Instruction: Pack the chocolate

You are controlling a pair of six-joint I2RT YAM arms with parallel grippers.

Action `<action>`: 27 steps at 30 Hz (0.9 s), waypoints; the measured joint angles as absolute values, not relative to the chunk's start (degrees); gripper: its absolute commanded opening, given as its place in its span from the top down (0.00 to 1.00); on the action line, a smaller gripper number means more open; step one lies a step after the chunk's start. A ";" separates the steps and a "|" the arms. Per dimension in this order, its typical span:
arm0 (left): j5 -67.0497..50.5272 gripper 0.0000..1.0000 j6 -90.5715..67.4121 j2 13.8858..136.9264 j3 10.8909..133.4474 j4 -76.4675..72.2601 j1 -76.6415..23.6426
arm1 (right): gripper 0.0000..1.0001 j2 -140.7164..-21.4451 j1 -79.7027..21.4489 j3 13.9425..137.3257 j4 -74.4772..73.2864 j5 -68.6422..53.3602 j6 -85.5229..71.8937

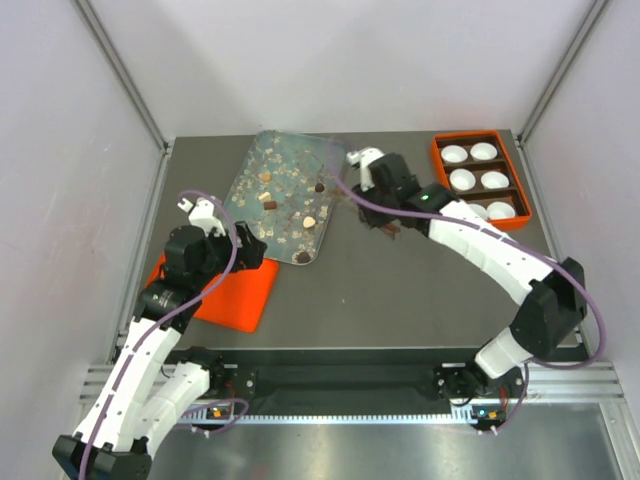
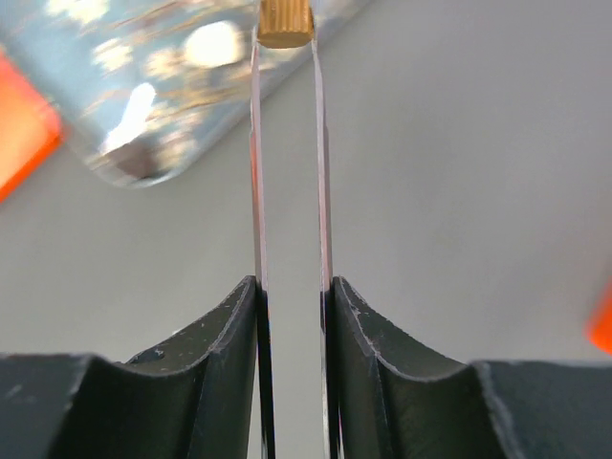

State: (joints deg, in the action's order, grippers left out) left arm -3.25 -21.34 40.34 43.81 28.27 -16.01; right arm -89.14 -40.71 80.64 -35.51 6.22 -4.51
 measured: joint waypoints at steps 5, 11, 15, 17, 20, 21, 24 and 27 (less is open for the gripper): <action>-3.62 0.04 -21.34 40.23 43.81 28.27 -16.16 | 0.72 -84.82 -28.36 79.83 -36.23 7.33 -4.51; -4.05 0.04 -21.34 40.23 43.81 28.27 -16.23 | 0.72 -83.00 -14.79 79.26 -36.49 10.24 -4.51; -4.25 0.04 -21.34 40.23 43.81 28.27 -16.23 | 0.72 -86.00 -10.07 80.20 -36.36 11.09 -4.47; -4.27 0.04 -21.34 40.23 43.81 28.27 -16.23 | 0.72 -89.27 -8.51 82.67 -36.40 11.31 -4.43; -4.27 0.04 -21.34 40.23 43.81 28.27 -16.23 | 0.72 -94.39 -6.81 86.91 -35.88 11.57 -4.19; -4.25 0.04 -21.34 40.23 43.81 28.27 -16.23 | 0.72 -95.92 -6.28 88.31 -35.64 11.66 -4.03; -4.25 0.04 -21.34 40.23 43.81 28.27 -16.23 | 0.72 -99.61 -4.82 91.70 -34.96 11.97 -3.95; -4.23 0.04 -21.32 40.23 43.81 28.27 -16.23 | 0.72 -102.28 -3.92 93.71 -34.24 12.12 -3.42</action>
